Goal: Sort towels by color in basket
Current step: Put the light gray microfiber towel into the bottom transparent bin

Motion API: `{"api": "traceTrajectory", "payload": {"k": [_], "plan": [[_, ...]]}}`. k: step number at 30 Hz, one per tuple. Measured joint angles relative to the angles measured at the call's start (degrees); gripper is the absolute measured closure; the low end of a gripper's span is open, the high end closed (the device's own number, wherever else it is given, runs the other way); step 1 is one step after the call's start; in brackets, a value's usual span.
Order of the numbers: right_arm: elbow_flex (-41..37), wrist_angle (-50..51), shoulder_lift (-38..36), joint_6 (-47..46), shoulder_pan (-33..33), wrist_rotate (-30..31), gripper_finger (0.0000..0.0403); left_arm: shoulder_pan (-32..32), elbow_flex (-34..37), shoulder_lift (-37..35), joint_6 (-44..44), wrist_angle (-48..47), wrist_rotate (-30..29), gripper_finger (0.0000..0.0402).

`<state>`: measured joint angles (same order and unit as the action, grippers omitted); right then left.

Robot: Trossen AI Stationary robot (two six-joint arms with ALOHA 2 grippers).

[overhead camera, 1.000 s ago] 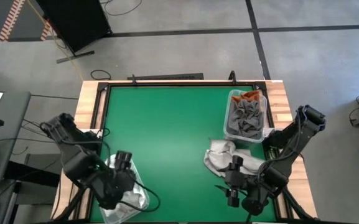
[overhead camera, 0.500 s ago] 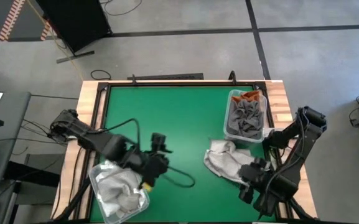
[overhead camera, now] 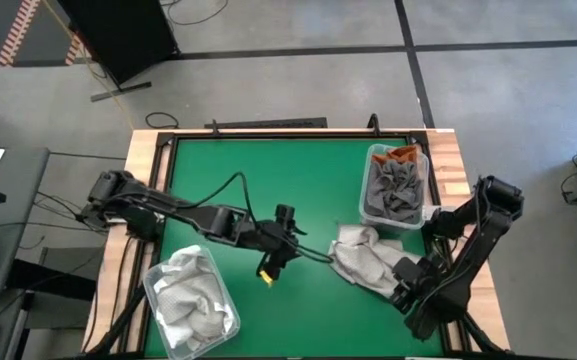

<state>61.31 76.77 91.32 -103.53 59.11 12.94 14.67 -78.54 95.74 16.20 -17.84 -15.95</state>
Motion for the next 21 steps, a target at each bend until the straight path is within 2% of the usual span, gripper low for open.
{"api": "traceTrajectory", "payload": {"k": [5, 12, 16, 21], "plan": [[-5.14, -4.08, -0.08, -1.95, -1.27, -0.23, 0.0101, -2.84, 6.26, 0.00, 0.67, 10.20, 2.04, 0.0122], [-14.72, -19.50, -0.08, 4.33, -6.95, 0.02, 0.0101, -6.09, 12.24, 0.00, -1.48, 18.93, 5.46, 0.0109], [-17.08, -27.04, -0.26, 9.80, -11.40, 4.21, 0.0101, -7.04, 13.90, 0.00, -1.12, 21.74, 6.73, 0.0108], [-17.58, -39.50, -0.13, 20.81, -18.95, 12.35, 0.0101, -8.26, 14.78, 0.00, -1.09, 22.36, 6.86, 0.0108]]}}
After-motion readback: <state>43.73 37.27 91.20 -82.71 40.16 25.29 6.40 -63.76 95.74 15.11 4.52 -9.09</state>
